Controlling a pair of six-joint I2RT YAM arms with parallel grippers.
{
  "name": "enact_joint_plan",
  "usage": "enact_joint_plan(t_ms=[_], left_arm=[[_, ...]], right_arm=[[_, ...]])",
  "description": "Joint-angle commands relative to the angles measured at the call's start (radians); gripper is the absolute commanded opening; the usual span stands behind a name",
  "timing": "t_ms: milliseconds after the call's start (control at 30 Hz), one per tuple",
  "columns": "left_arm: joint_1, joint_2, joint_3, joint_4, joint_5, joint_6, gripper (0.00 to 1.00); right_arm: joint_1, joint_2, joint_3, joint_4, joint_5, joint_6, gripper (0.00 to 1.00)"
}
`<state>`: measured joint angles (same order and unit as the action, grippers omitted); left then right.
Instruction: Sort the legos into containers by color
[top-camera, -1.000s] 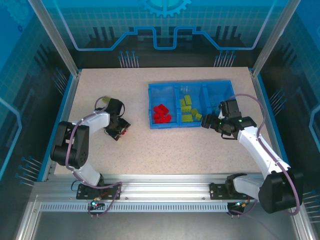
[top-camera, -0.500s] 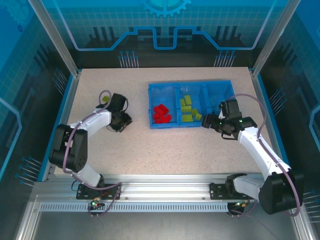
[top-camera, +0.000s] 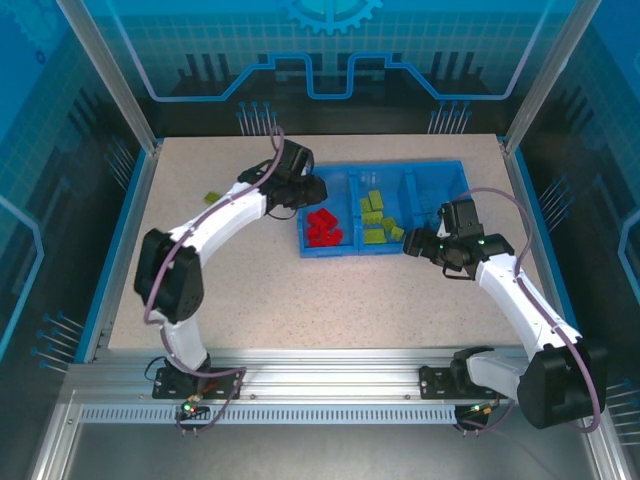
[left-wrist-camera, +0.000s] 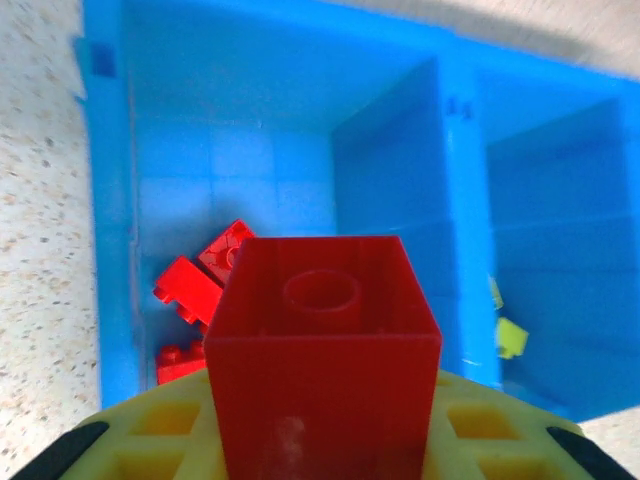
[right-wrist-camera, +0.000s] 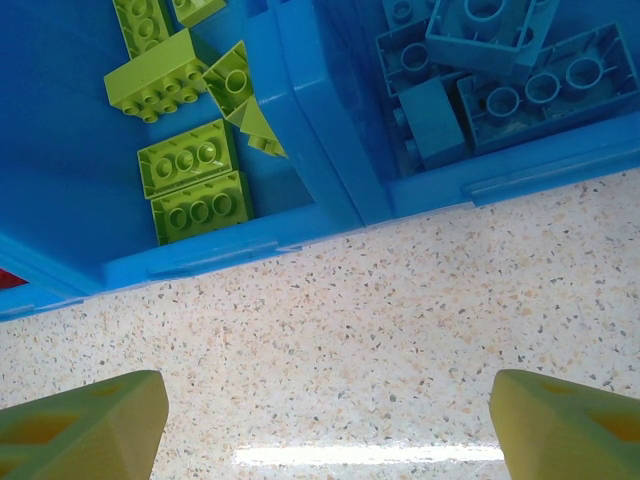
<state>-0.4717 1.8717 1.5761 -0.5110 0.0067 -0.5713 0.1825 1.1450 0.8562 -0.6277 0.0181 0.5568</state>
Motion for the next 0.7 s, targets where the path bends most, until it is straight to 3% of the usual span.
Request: enact_joint_plan(t_ms=[0, 67, 133, 267, 433, 567, 667], left_arm=[[-0.007, 0.074, 0.077, -0.092, 0.048, 0.085, 0.33], [-0.007, 0.092, 0.095, -0.098, 0.056, 0.094, 0.41], [-0.006, 0.091, 0.103, -0.102, 0.053, 0.094, 0.72], [-0.007, 0.009, 0.073, -0.097, -0.032, 0.091, 0.98], [0.027, -0.155, -0.016, -0.054, -0.133, 0.111, 0.99], [0.176, -0.210, -0.054, -0.138, -0.185, 0.025, 0.99], [0.319, -0.162, -0.054, -0.253, -0.200, -0.028, 0.99]], right_arm=[[0.000, -0.002, 0.005, -0.016, 0.003, 0.008, 0.85], [0.000, -0.004, 0.007, -0.018, 0.006, 0.007, 0.85], [0.000, -0.004, 0.010, -0.021, 0.010, 0.004, 0.85], [0.000, -0.004, 0.012, -0.028, 0.014, 0.002, 0.85], [0.000, 0.002, 0.010, -0.021, 0.010, 0.007, 0.85], [0.003, 0.009, 0.010, -0.018, 0.003, 0.011, 0.85], [0.003, 0.007, 0.010, -0.019, 0.009, 0.008, 0.85]])
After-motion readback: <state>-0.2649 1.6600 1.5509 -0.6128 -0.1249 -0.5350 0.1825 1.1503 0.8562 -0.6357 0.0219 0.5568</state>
